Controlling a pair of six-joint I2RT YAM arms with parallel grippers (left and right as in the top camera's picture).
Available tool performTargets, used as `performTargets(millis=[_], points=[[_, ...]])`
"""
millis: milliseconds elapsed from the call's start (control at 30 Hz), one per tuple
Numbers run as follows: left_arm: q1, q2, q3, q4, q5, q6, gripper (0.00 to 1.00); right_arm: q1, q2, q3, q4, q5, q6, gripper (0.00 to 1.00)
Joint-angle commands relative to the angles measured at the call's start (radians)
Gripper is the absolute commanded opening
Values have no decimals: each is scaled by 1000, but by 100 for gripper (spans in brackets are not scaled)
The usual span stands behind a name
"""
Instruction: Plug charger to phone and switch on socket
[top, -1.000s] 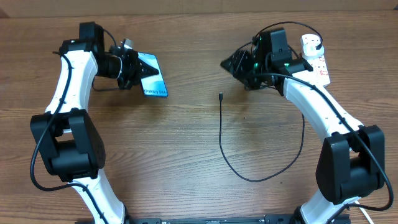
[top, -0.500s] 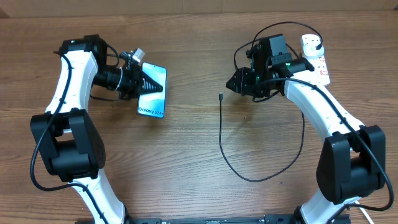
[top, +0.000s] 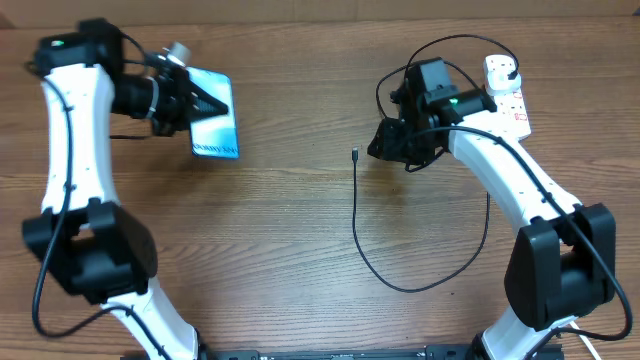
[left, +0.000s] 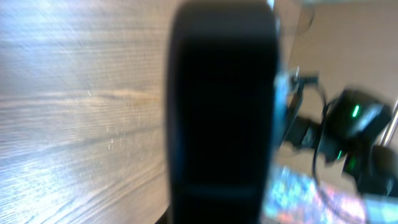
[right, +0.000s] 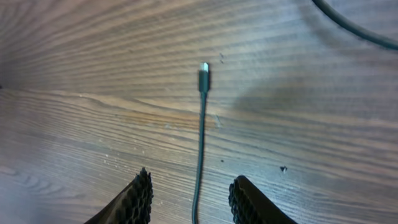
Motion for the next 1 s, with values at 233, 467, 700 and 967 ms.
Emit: performTargets(millis=[233, 467, 700, 967], points=[[106, -134, 18, 37, 95, -397, 4, 28, 3, 84, -11, 87, 7, 40], [76, -134, -148, 80, 108, -455, 4, 38, 90, 84, 20, 87, 8, 39], [56, -134, -493, 408, 340, -520, 4, 71, 168, 84, 84, 87, 27, 37], [53, -134, -663, 522, 344, -549, 4, 91, 235, 83, 114, 106, 26, 33]])
